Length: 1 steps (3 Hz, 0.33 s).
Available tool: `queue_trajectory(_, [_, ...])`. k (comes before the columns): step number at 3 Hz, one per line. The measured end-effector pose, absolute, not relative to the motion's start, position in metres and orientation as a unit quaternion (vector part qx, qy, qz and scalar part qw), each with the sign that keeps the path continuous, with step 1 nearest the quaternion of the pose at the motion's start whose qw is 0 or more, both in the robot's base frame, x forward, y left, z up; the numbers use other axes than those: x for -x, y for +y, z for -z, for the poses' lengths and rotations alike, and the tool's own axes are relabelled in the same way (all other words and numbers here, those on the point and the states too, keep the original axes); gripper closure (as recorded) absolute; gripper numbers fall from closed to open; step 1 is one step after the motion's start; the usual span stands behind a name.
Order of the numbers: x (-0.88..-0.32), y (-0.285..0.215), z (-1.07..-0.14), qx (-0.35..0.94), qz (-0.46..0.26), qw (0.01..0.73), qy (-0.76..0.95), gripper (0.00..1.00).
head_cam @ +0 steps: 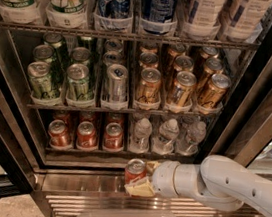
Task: Pick coke can from bottom shelf of fridge
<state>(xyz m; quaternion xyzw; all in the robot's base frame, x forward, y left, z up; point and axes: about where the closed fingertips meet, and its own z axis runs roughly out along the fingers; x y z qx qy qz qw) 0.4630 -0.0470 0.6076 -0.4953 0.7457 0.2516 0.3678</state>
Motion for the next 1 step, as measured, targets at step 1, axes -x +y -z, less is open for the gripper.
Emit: queue_trajectory(1, [-0.4579, -0.0439, -0.6082, 0.499, -0.261, 0.364, 0.742, 1.0])
